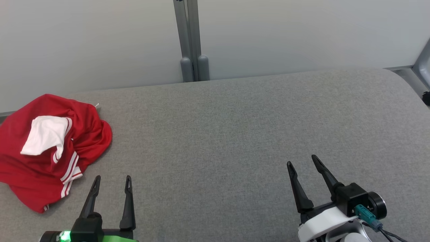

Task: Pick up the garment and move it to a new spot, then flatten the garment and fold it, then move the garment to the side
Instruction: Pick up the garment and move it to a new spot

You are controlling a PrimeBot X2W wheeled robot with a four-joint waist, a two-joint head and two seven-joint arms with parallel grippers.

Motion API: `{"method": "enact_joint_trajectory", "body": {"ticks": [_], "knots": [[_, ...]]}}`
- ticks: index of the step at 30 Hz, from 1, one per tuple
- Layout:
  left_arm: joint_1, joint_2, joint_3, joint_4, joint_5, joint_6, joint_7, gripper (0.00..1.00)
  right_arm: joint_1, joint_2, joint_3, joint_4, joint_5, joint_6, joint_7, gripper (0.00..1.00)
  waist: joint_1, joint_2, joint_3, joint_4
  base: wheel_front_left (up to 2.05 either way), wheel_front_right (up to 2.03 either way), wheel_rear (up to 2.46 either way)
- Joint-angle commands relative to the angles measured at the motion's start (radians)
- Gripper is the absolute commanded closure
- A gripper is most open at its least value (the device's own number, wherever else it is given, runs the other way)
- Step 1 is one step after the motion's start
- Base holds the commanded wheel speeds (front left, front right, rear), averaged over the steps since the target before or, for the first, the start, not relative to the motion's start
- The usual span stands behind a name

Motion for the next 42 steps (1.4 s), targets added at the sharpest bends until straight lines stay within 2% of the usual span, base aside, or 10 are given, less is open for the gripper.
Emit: {"method": "enact_joint_trajectory", "body": {"ticks": [1,11,25,31,42], "knots": [[-0.002,0.0,-0.001,0.0,0.005,0.001,-0.001,0.0,0.013,-0.003,-0.001,0.002,-0.008,0.0,-0.004,0.0,0.0,0.0,0.001,0.005,0.0,0.0,0.0],[0.006,-0.001,-0.008,0.011,-0.007,0.008,-0.001,0.0,0.041,-0.003,-0.006,0.002,-0.002,0.0,-0.004,0.0,0.0,0.0,-0.006,0.1,0.0,0.0,0.0],[0.035,-0.001,0.015,0.014,-0.002,0.006,-0.001,0.0,0.074,-0.003,0.004,-0.005,0.018,0.0,-0.003,0.0,0.0,0.0,-0.018,0.34,0.0,0.0,0.0],[0.051,-0.001,0.026,0.009,0.002,0.001,-0.001,0.0,0.084,-0.003,0.012,0.003,0.03,0.0,-0.003,0.0,0.0,0.0,-0.03,0.422,0.0,0.0,0.0],[0.056,-0.002,0.046,-0.017,-0.014,0.02,-0.001,0.0,0.058,-0.004,0.043,0.015,0.013,0.0,-0.003,0.0,0.0,0.0,-0.014,0.463,0.0,0.0,0.0]]}}
